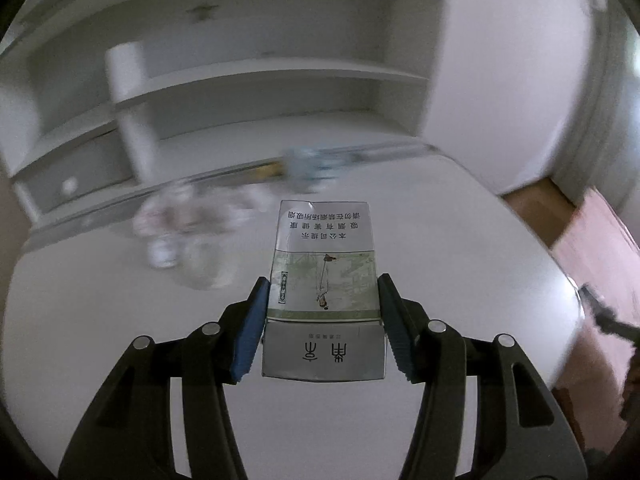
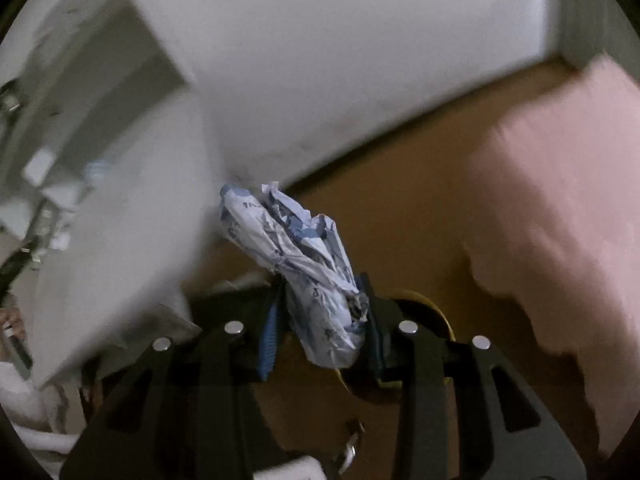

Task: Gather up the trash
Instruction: 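Carry the box and wrapper over the floor bin and open both tools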

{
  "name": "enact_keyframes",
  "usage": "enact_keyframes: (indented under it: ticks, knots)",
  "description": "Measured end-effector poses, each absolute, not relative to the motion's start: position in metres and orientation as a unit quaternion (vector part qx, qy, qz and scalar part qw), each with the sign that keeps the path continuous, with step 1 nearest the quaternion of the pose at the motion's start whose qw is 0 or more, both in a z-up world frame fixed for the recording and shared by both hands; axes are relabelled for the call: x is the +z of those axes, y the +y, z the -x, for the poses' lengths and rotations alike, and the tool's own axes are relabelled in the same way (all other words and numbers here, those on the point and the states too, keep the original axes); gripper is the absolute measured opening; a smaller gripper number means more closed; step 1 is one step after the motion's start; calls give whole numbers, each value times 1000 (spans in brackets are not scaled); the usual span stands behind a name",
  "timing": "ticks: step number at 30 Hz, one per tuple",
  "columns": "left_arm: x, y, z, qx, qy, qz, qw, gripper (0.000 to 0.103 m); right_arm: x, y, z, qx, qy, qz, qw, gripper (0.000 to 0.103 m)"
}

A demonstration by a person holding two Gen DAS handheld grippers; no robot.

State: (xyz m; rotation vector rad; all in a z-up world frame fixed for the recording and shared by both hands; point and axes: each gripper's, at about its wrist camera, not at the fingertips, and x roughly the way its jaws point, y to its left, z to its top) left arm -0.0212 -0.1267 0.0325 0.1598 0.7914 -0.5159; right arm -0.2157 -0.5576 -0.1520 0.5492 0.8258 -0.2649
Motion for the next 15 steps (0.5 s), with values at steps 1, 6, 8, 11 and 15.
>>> enact_keyframes:
  ticks: [1,6,8,11,15]
  knots:
    - [34,-140,27,-259,379,-84,884,54,-171,-569,222,-133,409,-276,860,36]
    - [40,-222,68,-322,366,-130,863,54,-235,-593,223,-137,453,-306,826,36]
    - [40,-250,82,-341,363,-141,855,54,-255,-598,224,-132,478,-318,808,38]
    - [41,-288,101,-369,359,-158,843,54,-265,-598,230,-137,482,-324,802,74]
    - [40,-332,129,-407,351,-188,822,54,-242,-620,268,-178,439,-337,814,87]
